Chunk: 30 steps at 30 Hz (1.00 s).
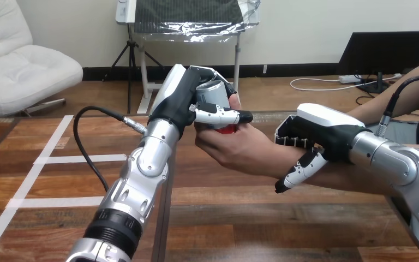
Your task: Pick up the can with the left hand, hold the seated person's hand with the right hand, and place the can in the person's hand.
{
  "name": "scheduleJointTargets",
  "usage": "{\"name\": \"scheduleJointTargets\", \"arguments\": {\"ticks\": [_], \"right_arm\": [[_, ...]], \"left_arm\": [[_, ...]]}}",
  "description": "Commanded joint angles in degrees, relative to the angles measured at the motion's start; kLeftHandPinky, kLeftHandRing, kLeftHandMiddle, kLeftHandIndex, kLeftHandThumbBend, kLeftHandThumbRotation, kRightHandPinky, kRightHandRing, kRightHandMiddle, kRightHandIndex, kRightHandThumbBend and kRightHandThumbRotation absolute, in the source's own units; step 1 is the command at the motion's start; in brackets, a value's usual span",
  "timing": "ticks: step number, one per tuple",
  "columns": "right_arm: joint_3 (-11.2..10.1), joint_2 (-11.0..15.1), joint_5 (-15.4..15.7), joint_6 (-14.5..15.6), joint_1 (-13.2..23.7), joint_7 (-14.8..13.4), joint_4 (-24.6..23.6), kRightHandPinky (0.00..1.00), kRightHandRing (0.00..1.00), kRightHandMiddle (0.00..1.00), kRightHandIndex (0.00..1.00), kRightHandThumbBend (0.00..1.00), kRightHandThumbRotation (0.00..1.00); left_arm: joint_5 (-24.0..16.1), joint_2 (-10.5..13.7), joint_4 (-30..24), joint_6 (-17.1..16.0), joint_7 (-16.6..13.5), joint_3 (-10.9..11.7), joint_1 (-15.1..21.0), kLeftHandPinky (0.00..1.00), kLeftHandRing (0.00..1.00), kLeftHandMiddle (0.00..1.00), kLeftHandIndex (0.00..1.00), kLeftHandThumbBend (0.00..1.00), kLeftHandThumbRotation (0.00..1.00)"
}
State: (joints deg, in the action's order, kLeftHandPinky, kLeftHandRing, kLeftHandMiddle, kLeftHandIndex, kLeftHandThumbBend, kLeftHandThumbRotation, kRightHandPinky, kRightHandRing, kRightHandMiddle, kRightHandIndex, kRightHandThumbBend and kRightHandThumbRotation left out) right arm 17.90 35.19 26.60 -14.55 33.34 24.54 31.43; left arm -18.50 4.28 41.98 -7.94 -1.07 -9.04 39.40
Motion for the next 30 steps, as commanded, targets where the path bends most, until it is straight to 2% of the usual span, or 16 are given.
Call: {"name": "scheduleJointTargets", "arguments": {"ticks": [1,18,30], "right_arm": [[-1.76,-1.82,-2.77,-0.13,0.30,0.19,-2.30,0.34,0.37,0.41,0.40,0.79,0.14],[-1.90,-0.92,-3.15,-0.76,-0.19,0.16,-2.59,0.33,0.37,0.40,0.39,0.79,0.14],[-1.85,-0.60,-3.17,-0.98,-0.47,-0.06,-2.21,0.33,0.36,0.40,0.40,0.79,0.15]], "left_arm": [[-0.15,-2.62,1.58,-1.95,0.69,-2.34,3.04,0.31,0.35,0.41,0.41,0.78,0.00],[-0.29,-2.69,2.42,-3.25,0.86,-2.68,2.09,0.33,0.37,0.42,0.41,0.77,0.00],[-0.66,-1.76,2.05,-3.24,1.21,-3.17,1.79,0.34,0.38,0.43,0.42,0.76,0.00]]}}
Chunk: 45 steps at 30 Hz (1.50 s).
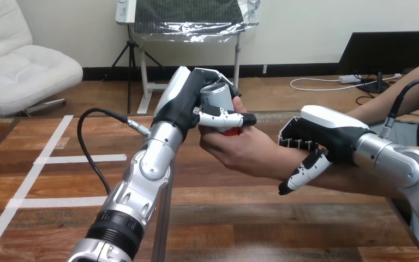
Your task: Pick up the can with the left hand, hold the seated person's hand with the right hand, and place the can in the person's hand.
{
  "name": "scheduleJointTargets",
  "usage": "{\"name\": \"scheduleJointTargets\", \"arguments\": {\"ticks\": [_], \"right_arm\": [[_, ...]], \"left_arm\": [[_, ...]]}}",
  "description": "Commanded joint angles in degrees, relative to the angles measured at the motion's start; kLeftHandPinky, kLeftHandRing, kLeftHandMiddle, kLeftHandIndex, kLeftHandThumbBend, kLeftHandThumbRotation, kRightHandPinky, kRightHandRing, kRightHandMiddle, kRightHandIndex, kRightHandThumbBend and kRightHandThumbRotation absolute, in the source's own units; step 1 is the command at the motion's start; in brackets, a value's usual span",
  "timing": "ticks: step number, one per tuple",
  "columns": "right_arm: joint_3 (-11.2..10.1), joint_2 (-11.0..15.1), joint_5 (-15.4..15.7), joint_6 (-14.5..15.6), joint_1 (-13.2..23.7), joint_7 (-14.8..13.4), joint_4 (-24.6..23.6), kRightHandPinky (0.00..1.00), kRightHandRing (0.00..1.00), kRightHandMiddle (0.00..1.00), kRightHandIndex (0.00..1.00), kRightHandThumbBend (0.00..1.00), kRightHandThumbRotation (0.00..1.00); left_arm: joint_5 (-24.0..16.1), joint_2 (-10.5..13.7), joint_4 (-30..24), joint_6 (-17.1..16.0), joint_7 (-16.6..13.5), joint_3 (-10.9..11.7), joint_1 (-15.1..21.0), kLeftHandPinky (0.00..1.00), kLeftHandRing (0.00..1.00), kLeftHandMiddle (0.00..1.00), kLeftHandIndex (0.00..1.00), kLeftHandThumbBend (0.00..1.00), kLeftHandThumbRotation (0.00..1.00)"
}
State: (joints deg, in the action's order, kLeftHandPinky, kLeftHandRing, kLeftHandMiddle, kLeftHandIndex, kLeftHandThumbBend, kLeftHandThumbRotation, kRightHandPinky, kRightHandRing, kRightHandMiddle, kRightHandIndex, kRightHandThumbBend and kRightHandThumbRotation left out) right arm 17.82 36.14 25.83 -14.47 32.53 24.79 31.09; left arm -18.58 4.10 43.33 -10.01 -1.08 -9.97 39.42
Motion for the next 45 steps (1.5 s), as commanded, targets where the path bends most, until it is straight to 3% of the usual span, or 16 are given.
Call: {"name": "scheduleJointTargets", "arguments": {"ticks": [1,8,15,23,24,25,26,35,45], "right_arm": [[-1.78,-1.56,-2.41,-1.07,0.32,-0.33,-1.84,0.33,0.36,0.40,0.39,0.79,0.15],[-1.82,-1.53,-2.57,-2.12,0.25,-0.59,-1.04,0.33,0.36,0.39,0.39,0.79,0.14],[-1.76,-1.38,-2.45,-1.29,0.08,-0.11,-1.38,0.33,0.36,0.40,0.39,0.79,0.14],[-1.88,-1.20,-2.77,-1.44,-0.28,0.28,-1.63,0.33,0.37,0.41,0.41,0.80,0.15],[-1.90,-1.11,-2.84,-1.30,-0.48,0.48,-1.92,0.34,0.37,0.41,0.41,0.80,0.16],[-1.91,-1.03,-2.88,-1.17,-0.63,0.63,-2.15,0.34,0.37,0.41,0.41,0.80,0.16],[-1.92,-0.98,-2.90,-1.09,-0.73,0.72,-2.30,0.35,0.39,0.43,0.45,0.81,0.19],[-1.99,-0.65,-3.25,-1.78,-1.19,0.59,-2.37,0.39,0.44,0.49,0.55,0.85,0.34],[-2.01,-0.25,-3.39,-2.37,-1.79,0.29,-2.64,0.41,0.47,0.53,0.60,0.90,0.46]], "left_arm": [[-0.64,-1.52,0.62,-1.10,1.22,-2.32,1.75,0.34,0.38,0.43,0.42,0.75,0.00],[-0.93,-0.99,0.38,-0.52,1.75,-2.85,1.77,0.33,0.38,0.43,0.43,0.75,0.00],[-0.29,-0.75,-0.70,3.81,4.92,-2.77,1.91,0.39,0.47,0.53,0.52,0.78,0.03],[0.82,-0.54,-2.53,5.31,7.13,-2.08,0.98,0.49,0.62,0.68,0.67,0.86,0.32],[0.83,-0.36,-2.79,5.47,7.41,-2.02,0.72,0.53,0.68,0.72,0.71,0.89,0.44],[0.81,-0.23,-2.96,5.59,7.59,-1.99,0.55,0.53,0.68,0.72,0.71,0.89,0.44],[0.80,-0.15,-3.08,5.67,7.69,-1.97,0.43,0.57,0.71,0.75,0.74,0.92,0.55],[1.17,-0.07,-3.12,5.29,7.72,-1.47,-0.16,0.70,0.81,0.83,0.83,0.99,0.90],[0.60,0.34,-3.56,5.29,7.23,-1.75,-0.64,0.76,0.88,0.90,0.88,1.00,0.99]]}}
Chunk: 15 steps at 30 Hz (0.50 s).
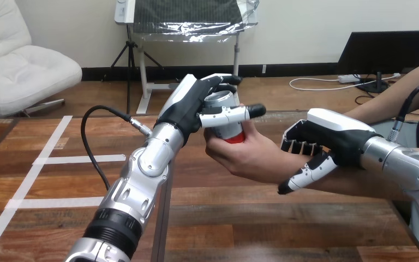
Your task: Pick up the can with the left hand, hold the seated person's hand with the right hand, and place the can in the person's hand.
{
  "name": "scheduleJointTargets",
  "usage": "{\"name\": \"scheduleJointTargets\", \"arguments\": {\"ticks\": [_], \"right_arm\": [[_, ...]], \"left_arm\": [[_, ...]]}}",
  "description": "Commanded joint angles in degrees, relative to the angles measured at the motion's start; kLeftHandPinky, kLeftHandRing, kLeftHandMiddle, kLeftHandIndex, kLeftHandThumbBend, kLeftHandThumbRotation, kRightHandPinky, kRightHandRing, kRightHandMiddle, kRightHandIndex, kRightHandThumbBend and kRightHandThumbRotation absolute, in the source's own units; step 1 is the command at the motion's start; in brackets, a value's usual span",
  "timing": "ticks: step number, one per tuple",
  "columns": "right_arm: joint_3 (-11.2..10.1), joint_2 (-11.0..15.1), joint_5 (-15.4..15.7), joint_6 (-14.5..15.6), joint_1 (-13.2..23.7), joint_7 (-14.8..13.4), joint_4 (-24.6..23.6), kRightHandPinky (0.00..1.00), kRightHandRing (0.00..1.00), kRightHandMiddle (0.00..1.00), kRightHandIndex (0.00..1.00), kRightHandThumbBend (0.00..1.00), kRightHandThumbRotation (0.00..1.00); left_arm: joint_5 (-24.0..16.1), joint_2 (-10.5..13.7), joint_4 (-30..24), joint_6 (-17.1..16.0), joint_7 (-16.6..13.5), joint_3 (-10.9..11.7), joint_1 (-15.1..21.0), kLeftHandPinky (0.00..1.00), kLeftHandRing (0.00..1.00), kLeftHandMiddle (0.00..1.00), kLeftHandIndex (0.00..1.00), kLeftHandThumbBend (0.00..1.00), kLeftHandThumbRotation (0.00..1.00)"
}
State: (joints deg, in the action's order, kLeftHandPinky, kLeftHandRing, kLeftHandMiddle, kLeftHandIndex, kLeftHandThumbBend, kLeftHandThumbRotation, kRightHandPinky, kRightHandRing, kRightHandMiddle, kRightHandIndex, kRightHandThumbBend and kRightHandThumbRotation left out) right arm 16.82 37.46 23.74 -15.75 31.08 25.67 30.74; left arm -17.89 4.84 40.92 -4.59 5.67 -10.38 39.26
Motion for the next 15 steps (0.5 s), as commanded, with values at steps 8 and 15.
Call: {"name": "scheduleJointTargets", "arguments": {"ticks": [8,15], "right_arm": [[-0.59,-0.78,0.05,-1.53,-1.09,-1.03,-3.40,0.43,0.51,0.57,0.64,0.93,0.55],[-0.75,-0.48,0.35,-1.68,-1.83,-1.01,-4.17,0.49,0.59,0.63,0.67,0.96,0.60]], "left_arm": [[-1.20,0.01,-1.10,-0.66,-0.57,-1.87,-0.80,0.77,0.90,0.91,0.92,1.00,1.00],[-1.23,0.19,-1.32,-1.04,-0.95,-1.96,-1.28,0.77,0.90,0.91,0.95,1.00,1.00]]}}
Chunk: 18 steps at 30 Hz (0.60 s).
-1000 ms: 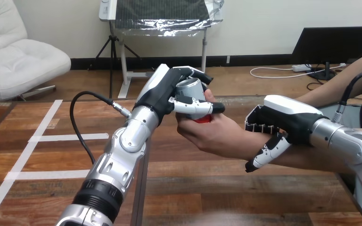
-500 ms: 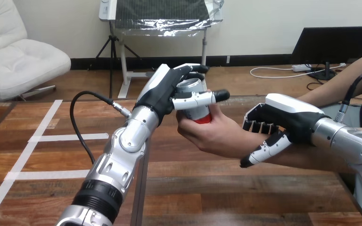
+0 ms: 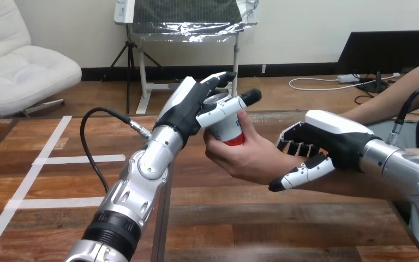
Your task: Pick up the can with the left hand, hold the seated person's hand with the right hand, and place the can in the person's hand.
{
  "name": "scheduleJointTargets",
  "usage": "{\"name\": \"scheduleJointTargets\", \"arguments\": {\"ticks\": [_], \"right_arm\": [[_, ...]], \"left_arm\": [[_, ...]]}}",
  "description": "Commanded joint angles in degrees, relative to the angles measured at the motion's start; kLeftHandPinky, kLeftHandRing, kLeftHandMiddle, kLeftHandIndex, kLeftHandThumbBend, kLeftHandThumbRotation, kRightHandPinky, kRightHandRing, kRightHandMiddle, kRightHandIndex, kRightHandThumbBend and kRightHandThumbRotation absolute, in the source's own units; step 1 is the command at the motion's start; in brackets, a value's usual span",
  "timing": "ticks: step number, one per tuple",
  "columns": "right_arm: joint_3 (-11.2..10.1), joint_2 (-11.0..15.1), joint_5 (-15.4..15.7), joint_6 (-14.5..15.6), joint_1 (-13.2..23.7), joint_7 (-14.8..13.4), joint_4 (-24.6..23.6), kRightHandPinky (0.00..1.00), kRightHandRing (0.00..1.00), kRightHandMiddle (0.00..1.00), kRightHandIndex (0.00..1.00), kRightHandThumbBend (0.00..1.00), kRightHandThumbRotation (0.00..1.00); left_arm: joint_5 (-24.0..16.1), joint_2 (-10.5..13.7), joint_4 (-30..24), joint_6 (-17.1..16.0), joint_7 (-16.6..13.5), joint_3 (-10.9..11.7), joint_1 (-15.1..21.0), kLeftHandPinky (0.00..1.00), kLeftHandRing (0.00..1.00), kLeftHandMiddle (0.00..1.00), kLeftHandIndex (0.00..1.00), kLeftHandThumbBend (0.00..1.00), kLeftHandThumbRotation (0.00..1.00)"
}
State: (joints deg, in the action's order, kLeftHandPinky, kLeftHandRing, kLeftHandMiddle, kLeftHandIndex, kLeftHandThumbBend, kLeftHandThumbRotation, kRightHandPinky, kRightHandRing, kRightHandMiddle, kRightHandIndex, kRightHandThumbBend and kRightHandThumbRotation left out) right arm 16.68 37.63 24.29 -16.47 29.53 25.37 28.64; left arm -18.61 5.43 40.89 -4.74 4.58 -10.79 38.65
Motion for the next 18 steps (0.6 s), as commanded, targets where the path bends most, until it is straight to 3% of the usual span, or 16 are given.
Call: {"name": "scheduleJointTargets", "arguments": {"ticks": [1,11,18], "right_arm": [[-0.68,-0.63,-0.23,-1.01,-0.46,-0.77,-2.27,0.50,0.60,0.64,0.67,0.96,0.61],[-1.50,-0.33,-0.83,-0.64,-2.00,-0.60,-4.22,0.62,0.75,0.75,0.75,1.00,0.69],[-3.08,-0.61,-3.08,0.00,-3.25,-0.15,-5.46,0.61,0.76,0.78,0.80,1.00,0.74]], "left_arm": [[-0.26,-0.49,-1.46,-0.89,0.03,-1.38,-0.85,0.77,0.91,0.91,0.95,1.00,1.00],[1.75,-1.29,-3.33,-2.40,-1.63,0.11,-2.94,0.80,0.92,0.93,0.96,1.00,1.00],[2.70,-1.40,-5.01,-4.47,-2.93,0.78,-4.73,0.82,0.93,0.94,0.95,1.00,1.00]]}}
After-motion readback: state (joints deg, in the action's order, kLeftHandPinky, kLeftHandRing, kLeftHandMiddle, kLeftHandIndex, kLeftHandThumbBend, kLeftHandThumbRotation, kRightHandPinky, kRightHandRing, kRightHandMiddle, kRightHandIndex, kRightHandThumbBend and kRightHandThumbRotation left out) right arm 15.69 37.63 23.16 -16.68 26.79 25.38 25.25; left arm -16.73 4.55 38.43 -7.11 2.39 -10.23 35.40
